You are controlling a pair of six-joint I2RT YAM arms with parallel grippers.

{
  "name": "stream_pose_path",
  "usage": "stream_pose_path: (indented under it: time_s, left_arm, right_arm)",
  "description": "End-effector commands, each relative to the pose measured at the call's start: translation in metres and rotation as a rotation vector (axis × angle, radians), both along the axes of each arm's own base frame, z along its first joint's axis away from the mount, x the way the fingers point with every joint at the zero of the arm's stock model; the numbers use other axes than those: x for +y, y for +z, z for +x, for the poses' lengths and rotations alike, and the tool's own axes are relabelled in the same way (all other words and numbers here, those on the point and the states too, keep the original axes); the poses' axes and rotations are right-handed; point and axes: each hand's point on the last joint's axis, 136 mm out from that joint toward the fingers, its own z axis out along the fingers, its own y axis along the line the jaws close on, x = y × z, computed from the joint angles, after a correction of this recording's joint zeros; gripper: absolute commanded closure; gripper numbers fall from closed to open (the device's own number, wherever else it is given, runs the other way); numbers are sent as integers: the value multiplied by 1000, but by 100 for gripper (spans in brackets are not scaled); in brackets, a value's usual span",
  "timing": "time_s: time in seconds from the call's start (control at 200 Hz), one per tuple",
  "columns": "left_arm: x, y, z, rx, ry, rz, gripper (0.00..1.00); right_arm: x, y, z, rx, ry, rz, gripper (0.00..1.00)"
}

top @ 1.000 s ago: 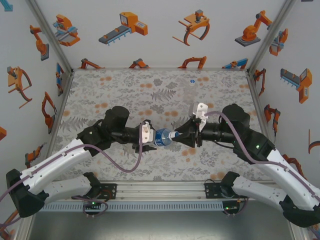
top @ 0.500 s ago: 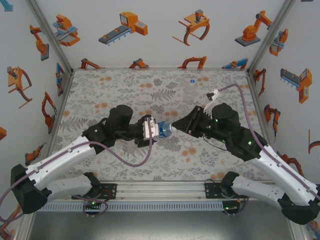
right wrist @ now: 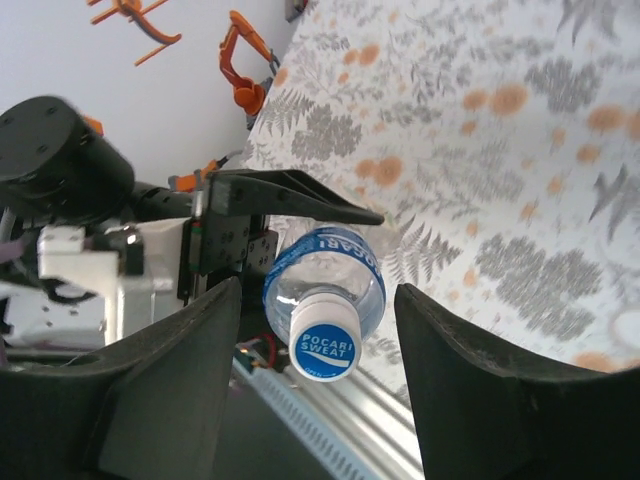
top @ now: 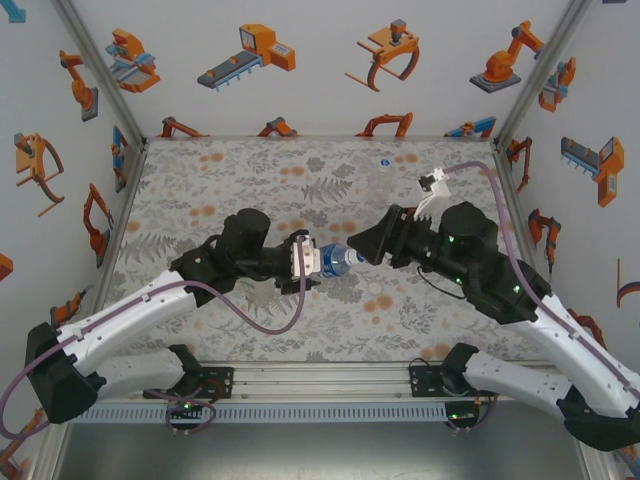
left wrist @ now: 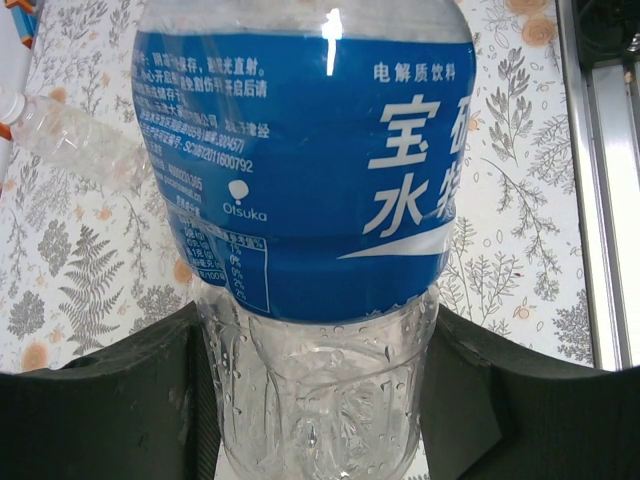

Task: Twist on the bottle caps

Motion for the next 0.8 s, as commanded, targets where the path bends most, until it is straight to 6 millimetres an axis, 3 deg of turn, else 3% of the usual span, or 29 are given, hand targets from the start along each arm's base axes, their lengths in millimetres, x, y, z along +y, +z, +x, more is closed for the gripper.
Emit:
stream_pose_path:
  time_s: [0.0,0.145,0.491,0.796]
  left_arm:
    - [-4,14,-8,-8,-53,-32,100]
    - [-4,13,-14,8,-85,-30,100]
    - [3,15,-30,26,-141,-42,100]
    - [12,14,-43,32,-170,-45,100]
  right_arm:
    - [10,42,-23,-352,201,-92,42]
    - [22,41,-50,-564,418,-217,40]
    - [19,25,-104,-938,756,-375,38]
    - [27,14,-103,-968,821,-402,40]
